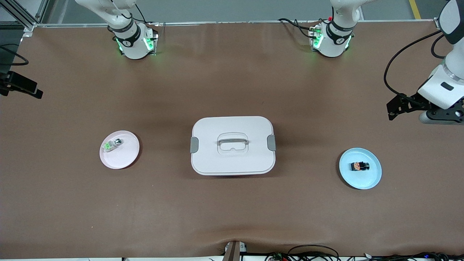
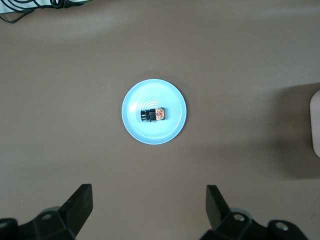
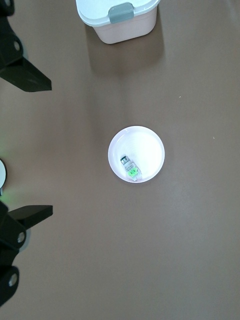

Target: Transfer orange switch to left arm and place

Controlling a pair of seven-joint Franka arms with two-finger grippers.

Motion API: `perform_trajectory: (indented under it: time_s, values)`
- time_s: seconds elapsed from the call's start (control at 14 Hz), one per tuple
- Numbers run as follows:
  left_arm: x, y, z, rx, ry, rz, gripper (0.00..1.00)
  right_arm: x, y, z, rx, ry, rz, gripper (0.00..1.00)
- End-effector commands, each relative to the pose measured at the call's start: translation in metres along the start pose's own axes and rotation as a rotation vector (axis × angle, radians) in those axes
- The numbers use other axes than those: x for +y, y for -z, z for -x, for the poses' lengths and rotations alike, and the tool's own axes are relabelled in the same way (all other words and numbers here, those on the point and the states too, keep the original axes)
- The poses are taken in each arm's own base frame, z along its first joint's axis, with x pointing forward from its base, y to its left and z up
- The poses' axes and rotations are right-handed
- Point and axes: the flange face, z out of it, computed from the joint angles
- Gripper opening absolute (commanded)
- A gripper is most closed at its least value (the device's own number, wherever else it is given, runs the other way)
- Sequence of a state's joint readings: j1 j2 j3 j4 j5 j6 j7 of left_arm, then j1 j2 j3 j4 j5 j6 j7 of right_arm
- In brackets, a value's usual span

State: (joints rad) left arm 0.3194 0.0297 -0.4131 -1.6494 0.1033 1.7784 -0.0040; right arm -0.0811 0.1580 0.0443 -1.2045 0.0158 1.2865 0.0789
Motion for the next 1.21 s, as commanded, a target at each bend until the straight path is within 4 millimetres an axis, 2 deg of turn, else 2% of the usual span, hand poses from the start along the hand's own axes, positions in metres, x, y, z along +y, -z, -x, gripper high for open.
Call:
perform_trajectory:
  time_s: [0.0, 0.07, 0.21, 0.29, 0.5, 0.93, 1.14]
  values:
    - [0.0, 0.032, 0.011, -0.015, 0.022, 0.034, 1.0, 0.004, -0.006, 0.013, -0.007, -0.014, -0.001, 1.0]
    - [0.008, 0.036, 0.014, -0.033, 0.013, 0.033, 1.0, 0.004, -0.01, 0.015, -0.004, -0.014, -0.001, 1.0]
    - [0.0, 0.036, 0.017, -0.048, 0.032, 0.039, 1.0, 0.002, -0.016, 0.023, 0.015, -0.013, 0.0, 1.0]
    - [-0.006, 0.045, 0.023, -0.041, 0.052, 0.064, 1.0, 0.003, -0.018, 0.026, 0.022, -0.014, 0.0, 1.0]
    - [-0.004, 0.052, 0.033, -0.064, 0.062, 0.106, 1.0, 0.005, -0.021, 0.028, 0.024, -0.017, 0.0, 1.0]
    - [0.022, 0.068, 0.057, -0.092, 0.078, 0.102, 1.0, 0.005, -0.02, 0.029, 0.026, -0.018, 0.0, 1.0]
    - [0.037, 0.069, 0.059, -0.094, 0.087, 0.099, 1.0, 0.007, -0.022, 0.028, 0.023, -0.022, 0.0, 1.0]
